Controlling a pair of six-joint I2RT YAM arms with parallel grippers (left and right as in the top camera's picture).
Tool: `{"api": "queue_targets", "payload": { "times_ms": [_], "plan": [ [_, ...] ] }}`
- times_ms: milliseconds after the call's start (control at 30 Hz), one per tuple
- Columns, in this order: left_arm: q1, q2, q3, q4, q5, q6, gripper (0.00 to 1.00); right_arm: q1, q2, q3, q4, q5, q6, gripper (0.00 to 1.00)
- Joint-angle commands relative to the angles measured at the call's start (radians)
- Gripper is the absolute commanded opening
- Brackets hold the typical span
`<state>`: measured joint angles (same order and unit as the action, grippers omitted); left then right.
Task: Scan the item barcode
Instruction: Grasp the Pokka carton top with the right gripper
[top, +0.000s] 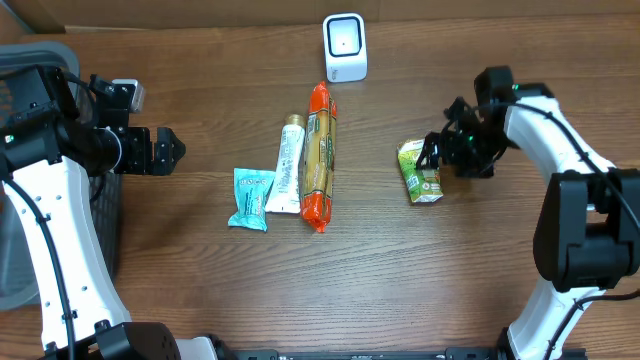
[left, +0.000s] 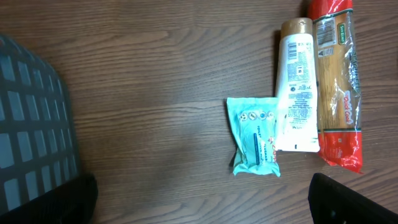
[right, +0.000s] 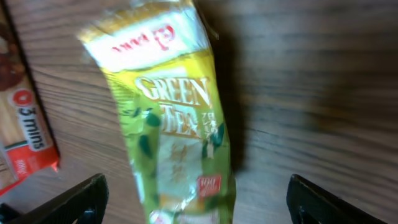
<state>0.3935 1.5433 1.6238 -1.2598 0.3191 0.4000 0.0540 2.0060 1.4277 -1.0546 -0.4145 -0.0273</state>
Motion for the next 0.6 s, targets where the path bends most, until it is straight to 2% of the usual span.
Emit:
{"api": "queue_targets", "payload": {
  "times_ms": [0, 233, 400, 567],
  "plan": [
    [-0.001, 0.006, 0.0, 0.001, 0.011, 0.023, 1.0, -0.004, -0.011, -0.077, 0.072, -0.063, -0.008, 0.89],
    [-0.001, 0.006, 0.0, 0.001, 0.011, 0.023, 1.0, -0.004, -0.011, -0.169, 0.225, -0.131, -0.007, 0.84],
    [-0.001, 0.006, 0.0, 0.001, 0.011, 0.023, 1.0, -0.004, -0.003, -0.204, 0.309, -0.236, -0.002, 0.74],
    [-0.001, 0.006, 0.0, 0.001, 0.011, 0.023, 1.0, -0.004, 0.0, -0.23, 0.335, -0.239, 0.009, 0.68]
  ]
}}
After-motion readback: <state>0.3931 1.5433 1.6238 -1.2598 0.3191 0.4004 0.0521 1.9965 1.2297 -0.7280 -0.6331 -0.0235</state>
